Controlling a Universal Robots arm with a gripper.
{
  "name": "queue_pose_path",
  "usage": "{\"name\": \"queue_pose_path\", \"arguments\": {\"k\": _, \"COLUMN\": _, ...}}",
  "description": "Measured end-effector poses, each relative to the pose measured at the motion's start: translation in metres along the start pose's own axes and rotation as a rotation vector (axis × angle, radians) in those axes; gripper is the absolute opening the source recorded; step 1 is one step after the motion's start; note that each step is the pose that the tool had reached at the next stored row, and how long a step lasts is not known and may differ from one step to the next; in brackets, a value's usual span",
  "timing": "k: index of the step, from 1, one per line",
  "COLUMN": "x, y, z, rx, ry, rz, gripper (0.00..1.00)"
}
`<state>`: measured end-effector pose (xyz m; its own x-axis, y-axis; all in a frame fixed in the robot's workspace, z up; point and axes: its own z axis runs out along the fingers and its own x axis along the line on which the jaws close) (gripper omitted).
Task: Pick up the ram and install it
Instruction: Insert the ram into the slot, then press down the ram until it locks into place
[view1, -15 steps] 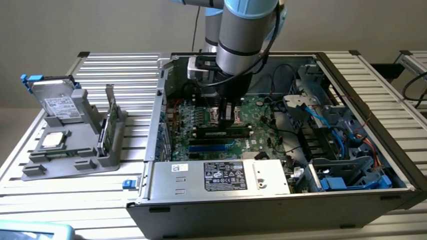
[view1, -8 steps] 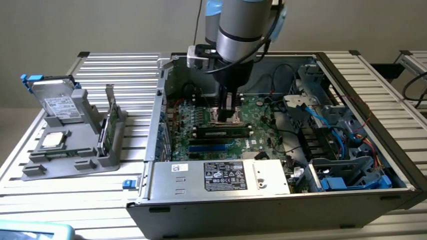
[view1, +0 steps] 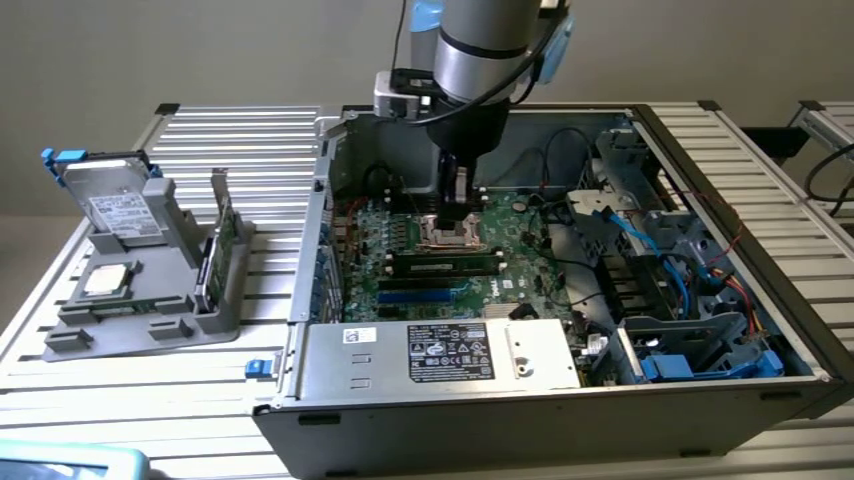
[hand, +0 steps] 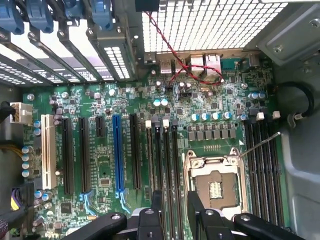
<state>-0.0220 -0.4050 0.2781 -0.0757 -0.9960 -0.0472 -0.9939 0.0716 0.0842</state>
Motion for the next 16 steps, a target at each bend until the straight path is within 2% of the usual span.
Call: {"name": "queue_pose_path", "arguments": {"k": 16, "x": -0.0010, "y": 0.0000, "z": -0.0001, "rx": -0.0004, "ry": 0.0006, "rz": -0.007, "gripper": 0.34}}
